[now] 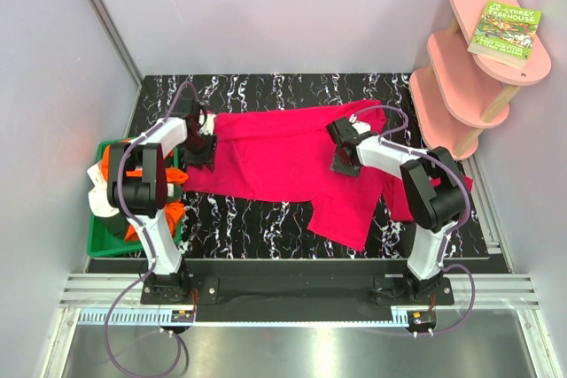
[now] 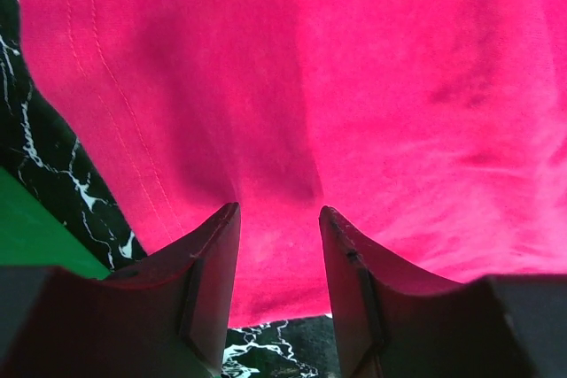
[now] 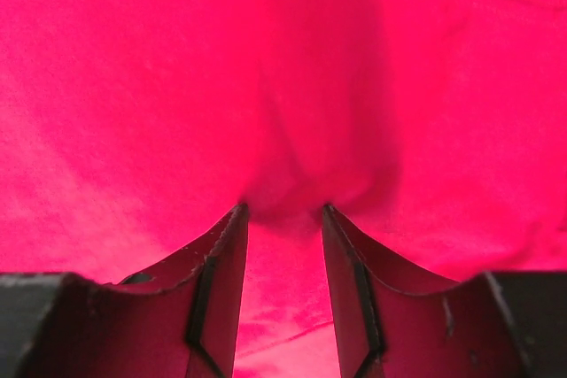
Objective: Fold and stack the t-shirts
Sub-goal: Fold the flattened tshirt in 1/3 of the way
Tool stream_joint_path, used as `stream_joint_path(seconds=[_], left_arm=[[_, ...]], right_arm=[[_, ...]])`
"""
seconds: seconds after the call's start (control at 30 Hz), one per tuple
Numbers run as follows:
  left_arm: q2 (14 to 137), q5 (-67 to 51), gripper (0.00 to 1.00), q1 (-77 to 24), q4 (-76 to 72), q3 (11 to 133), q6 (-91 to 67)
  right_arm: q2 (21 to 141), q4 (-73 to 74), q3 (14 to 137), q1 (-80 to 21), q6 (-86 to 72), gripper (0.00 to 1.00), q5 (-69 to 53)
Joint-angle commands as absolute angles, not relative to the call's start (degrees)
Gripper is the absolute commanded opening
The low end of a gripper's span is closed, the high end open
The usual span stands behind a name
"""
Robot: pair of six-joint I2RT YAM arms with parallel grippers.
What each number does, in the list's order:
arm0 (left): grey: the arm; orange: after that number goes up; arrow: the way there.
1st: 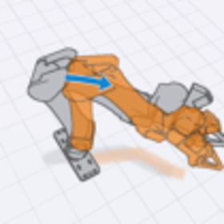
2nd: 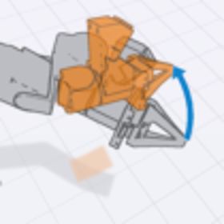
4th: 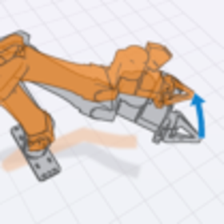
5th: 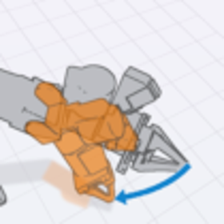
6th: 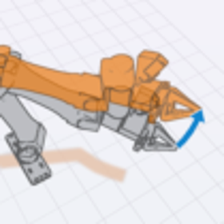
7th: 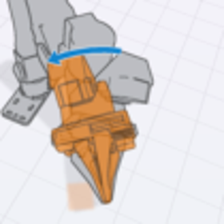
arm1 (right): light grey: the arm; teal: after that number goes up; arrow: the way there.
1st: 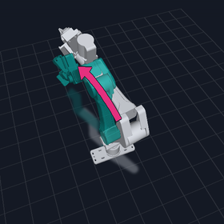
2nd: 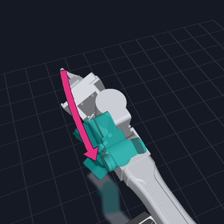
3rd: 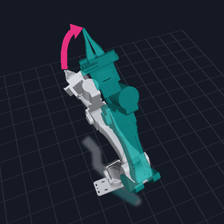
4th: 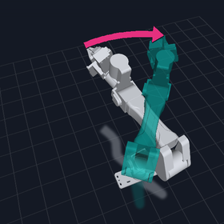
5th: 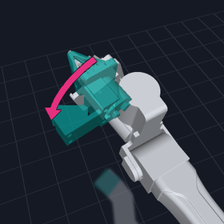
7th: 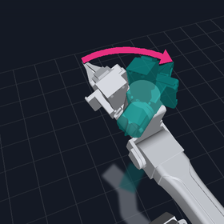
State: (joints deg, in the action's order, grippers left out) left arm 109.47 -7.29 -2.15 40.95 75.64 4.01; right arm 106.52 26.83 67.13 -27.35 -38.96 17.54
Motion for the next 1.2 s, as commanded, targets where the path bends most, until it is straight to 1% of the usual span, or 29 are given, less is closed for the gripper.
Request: stream_joint_path(seconds=[0.0,0.1,0.33,0.53,0.73,0.83,0.9,0.93,0.97,1.0,1.07,1.13,1.17], left_arm=[[111.6,-3.7,0.46,-2.3,41.8,80.2,3.6],[112.5,-1.0,0.46,-2.2,43.6,80.9,3.5],[110.7,4.1,0.46,-1.8,44.9,76.4,4.3],[109.5,6.1,0.46,-1.1,46.7,74.1,5.0],[107.8,5.0,0.46,-1.1,48.0,74.0,5.5],[105.4,-1.6,0.46,-0.4,47.5,78.0,5.4],[104.4,-6.3,0.48,-0.3,47.0,83.3,4.5],[104.1,-7.4,0.49,-0.3,46.5,85.4,4.0],[104.2,-8.2,0.49,-0.3,46.2,87.4,3.5],[104.7,-8.6,0.5,-0.3,46.0,91.5,2.4],[107.9,-8.4,0.51,-0.3,45.6,97.9,1.3],[112.4,-8.8,0.5,-0.3,46.1,101.5,0.4],[113.9,-8.8,0.5,-0.3,46.2,104.1,0.1]], right_arm=[[109.9,26.6,69.6,-26.9,-40.8,0.47,19.6],[111.1,27.7,69.7,-26.2,-41.7,0.47,19.7],[111.2,29.3,67.8,-24.3,-42.5,0.47,19.5],[110.7,33.1,66.6,-23.3,-43.6,0.48,20.1],[109.2,34.2,66.7,-23.1,-42.4,0.49,21.7],[108.5,32.7,70.9,-23.1,-38.8,0.5,20.9],[107.8,32.4,77.1,-22.9,-36.3,0.52,20.9],[107.9,32.3,79.6,-22.3,-35.7,0.53,20.2],[108.4,32.3,84.7,-22.1,-34.4,0.53,20.1],[108.9,32.4,87.2,-21.9,-33.7,0.54,20.0],[111.3,33.1,94.3,-21.3,-31.8,0.54,19.2],[114.8,34.7,99.9,-20.7,-29.9,0.54,19.0],[115.9,35.8,101.4,-20.5,-29.4,0.49,19.2]])
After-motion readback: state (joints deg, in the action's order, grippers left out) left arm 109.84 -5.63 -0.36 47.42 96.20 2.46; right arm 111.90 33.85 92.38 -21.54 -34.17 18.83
